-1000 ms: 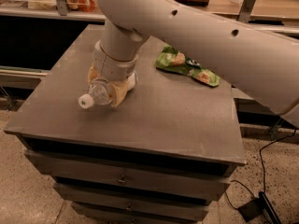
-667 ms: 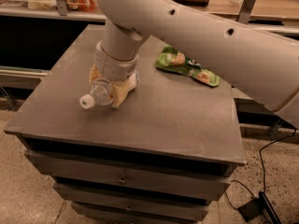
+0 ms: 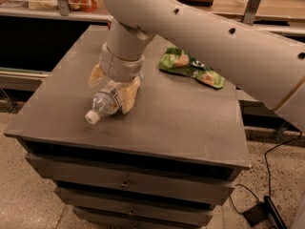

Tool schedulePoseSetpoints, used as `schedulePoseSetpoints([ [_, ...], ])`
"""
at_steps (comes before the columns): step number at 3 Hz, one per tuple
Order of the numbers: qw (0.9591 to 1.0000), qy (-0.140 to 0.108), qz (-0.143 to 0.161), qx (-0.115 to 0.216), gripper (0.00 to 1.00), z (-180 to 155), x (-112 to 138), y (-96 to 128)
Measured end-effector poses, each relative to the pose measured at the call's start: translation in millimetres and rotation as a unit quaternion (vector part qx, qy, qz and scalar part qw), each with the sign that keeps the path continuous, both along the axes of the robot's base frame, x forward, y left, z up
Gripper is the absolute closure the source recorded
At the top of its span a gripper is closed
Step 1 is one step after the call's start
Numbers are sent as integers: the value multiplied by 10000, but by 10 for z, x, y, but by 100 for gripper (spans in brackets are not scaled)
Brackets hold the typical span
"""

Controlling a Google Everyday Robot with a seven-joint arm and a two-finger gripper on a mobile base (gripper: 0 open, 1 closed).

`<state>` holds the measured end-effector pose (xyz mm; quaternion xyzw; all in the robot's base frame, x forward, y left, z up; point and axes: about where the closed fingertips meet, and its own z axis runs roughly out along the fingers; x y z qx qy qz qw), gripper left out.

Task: Knock blue plastic bottle over

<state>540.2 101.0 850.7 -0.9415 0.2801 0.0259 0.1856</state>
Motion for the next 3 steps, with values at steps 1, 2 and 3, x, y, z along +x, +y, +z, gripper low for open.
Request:
schedulePoseSetpoints([
  [1, 9999, 123, -49, 16, 0, -24, 12, -43],
  [2, 9999, 138, -63, 21, 0, -27, 14, -48],
  [3, 9994, 171, -291, 104, 0, -20, 51, -125],
])
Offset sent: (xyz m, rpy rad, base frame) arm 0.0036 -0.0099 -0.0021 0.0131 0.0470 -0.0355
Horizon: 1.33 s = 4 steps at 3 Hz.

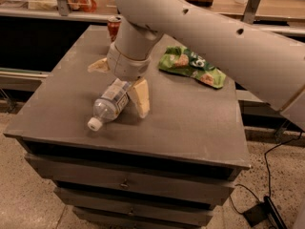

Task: Knock blue plastic bottle over

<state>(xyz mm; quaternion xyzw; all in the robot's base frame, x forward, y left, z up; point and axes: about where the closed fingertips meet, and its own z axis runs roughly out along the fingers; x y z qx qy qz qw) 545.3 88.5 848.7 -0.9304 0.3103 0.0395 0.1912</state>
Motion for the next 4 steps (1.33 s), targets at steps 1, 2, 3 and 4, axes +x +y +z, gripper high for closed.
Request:
schedulePoseSetpoints([
  [1, 9989, -89, -415, 209, 0, 148, 98, -198],
  [2, 9937, -279, -1059, 218, 0, 324, 213, -597],
  [3, 9804, -690, -1840, 121, 0, 584, 380, -1055],
  [4, 9804, -690, -1840, 121, 0, 584, 380, -1055],
])
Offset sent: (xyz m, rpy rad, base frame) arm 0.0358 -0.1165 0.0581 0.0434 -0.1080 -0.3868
